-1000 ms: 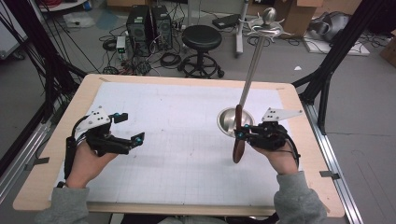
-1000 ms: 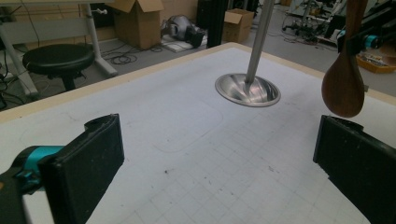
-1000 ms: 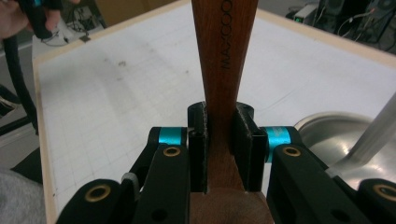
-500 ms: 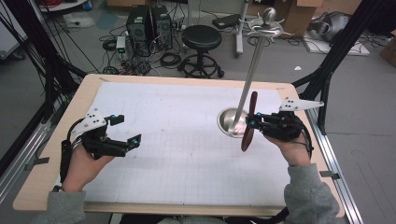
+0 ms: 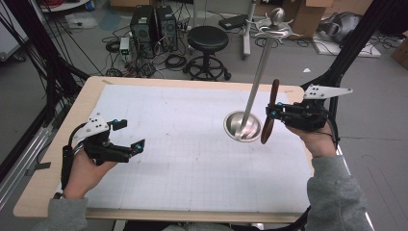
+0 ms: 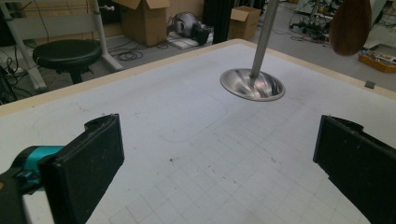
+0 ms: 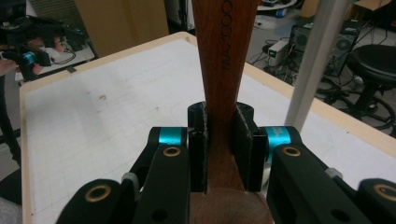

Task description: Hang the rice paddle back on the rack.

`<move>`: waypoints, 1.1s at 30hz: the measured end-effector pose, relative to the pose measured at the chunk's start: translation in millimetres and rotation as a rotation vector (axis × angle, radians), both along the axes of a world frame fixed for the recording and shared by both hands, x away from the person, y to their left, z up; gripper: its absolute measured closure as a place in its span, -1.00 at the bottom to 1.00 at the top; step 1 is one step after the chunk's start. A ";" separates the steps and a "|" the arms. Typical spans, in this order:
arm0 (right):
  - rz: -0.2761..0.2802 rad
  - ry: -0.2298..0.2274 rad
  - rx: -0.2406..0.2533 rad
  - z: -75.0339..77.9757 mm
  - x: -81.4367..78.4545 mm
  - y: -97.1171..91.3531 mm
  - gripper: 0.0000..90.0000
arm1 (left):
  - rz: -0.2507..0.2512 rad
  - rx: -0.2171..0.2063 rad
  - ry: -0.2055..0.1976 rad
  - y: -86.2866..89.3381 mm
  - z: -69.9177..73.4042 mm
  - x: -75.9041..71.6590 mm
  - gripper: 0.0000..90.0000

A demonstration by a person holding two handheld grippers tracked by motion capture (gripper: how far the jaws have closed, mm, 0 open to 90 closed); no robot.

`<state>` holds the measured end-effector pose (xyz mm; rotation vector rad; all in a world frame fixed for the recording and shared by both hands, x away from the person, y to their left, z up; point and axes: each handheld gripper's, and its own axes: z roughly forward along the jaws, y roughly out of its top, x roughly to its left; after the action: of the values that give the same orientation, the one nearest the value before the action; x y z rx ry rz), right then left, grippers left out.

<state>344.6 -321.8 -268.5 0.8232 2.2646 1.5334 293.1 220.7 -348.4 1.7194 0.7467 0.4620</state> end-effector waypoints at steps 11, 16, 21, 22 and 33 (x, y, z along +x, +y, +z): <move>0.003 -0.009 0.036 9.1 14.1 -12.8 0.71 | 0.009 0.000 0.000 4.2 0.2 -2.1 -0.95; -0.012 -0.013 0.042 17.5 18.8 -15.4 0.71 | 0.013 -0.001 -0.002 5.8 0.5 -3.3 -0.95; -0.027 -0.019 0.049 26.0 23.8 -19.0 0.71 | 0.016 0.000 0.002 7.3 -0.3 -4.3 -0.95; -0.030 -0.021 0.048 27.5 24.5 -19.5 0.71 | 0.018 0.000 0.003 7.5 -0.4 -4.7 -0.95; -0.046 -0.052 0.069 42.2 33.2 -28.3 0.71 | 0.029 0.000 0.002 10.6 -0.4 -7.9 -0.95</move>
<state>377.9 -350.1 -226.4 0.8385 2.1525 1.6007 285.3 231.3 -348.8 1.7108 0.7746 0.4801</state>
